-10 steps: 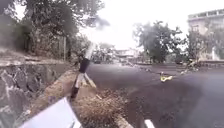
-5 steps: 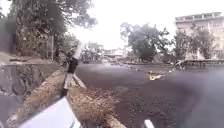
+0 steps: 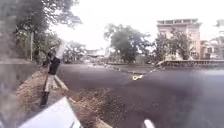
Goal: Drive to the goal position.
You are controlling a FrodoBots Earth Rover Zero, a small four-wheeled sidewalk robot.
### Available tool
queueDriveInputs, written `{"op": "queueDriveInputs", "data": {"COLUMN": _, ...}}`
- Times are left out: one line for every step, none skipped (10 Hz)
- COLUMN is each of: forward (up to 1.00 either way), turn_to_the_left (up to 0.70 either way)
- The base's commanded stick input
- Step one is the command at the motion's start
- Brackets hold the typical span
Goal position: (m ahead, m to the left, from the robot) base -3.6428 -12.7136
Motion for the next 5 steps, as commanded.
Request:
{"op": "queueDriveInputs", "data": {"forward": 0.00, "turn_to_the_left": -0.70}}
{"op": "queueDriveInputs", "data": {"forward": 0.00, "turn_to_the_left": -0.70}}
{"op": "queueDriveInputs", "data": {"forward": 0.00, "turn_to_the_left": -0.70}}
{"op": "queueDriveInputs", "data": {"forward": 0.00, "turn_to_the_left": -0.70}}
{"op": "queueDriveInputs", "data": {"forward": 0.00, "turn_to_the_left": -0.70}}
